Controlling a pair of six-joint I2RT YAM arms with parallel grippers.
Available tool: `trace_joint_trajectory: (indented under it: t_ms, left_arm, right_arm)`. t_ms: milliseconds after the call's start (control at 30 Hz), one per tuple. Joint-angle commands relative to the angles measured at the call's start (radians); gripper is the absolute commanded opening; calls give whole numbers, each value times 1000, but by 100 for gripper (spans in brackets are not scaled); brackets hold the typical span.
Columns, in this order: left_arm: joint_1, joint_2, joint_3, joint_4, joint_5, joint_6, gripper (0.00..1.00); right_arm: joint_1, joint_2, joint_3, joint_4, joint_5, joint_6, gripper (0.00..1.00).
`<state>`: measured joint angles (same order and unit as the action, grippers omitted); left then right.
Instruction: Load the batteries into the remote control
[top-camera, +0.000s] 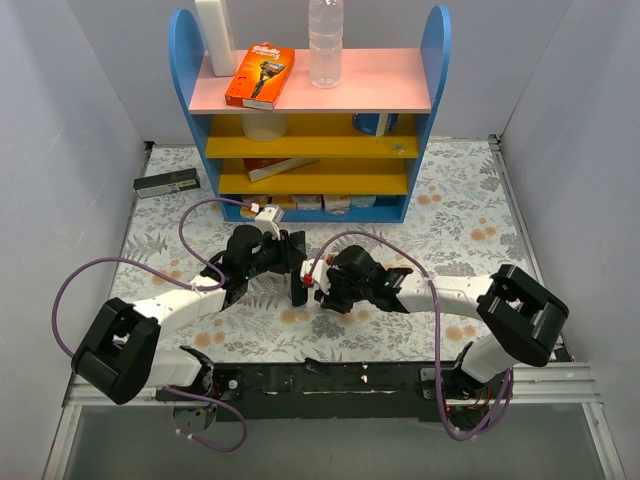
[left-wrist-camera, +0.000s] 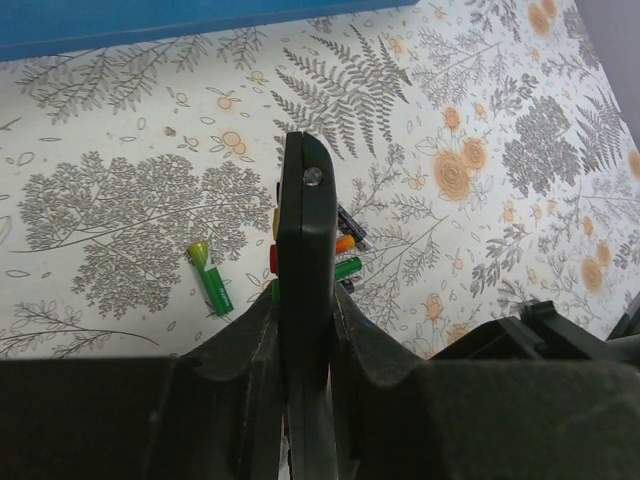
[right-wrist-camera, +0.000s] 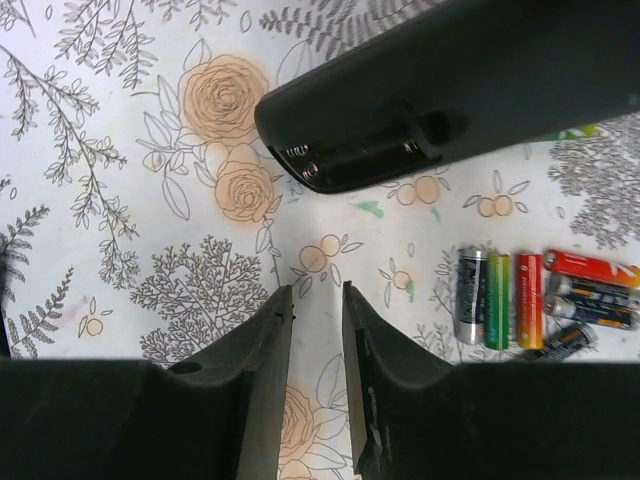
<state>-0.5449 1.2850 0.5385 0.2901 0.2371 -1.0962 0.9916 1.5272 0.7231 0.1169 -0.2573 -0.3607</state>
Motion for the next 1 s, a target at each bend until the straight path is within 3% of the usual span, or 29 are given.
trace_joint_trajectory:
  t_ms: [0,333,500,800,967]
  left_arm:
    - [5,-70,-18,-6,-108,19,0]
    - [10,-289,-110,-72,-225,-137,0]
    - [13,-502,-169,-126,-289,-275,0]
    - [16,-811,-310,-251,-282,-436,0]
    - [16,-933,-348,-338,-263,-481,0]
  right_arm:
    - [-4,-70,7,29,58,68,35]
    - [-47,-219,-10,-68,312,408,51]
    - [-56,-240,64,-244,417,554,59]
    - [-56,-36,307,-473,406,477,57]
    - [-56,68,387,-502,374,416,48]
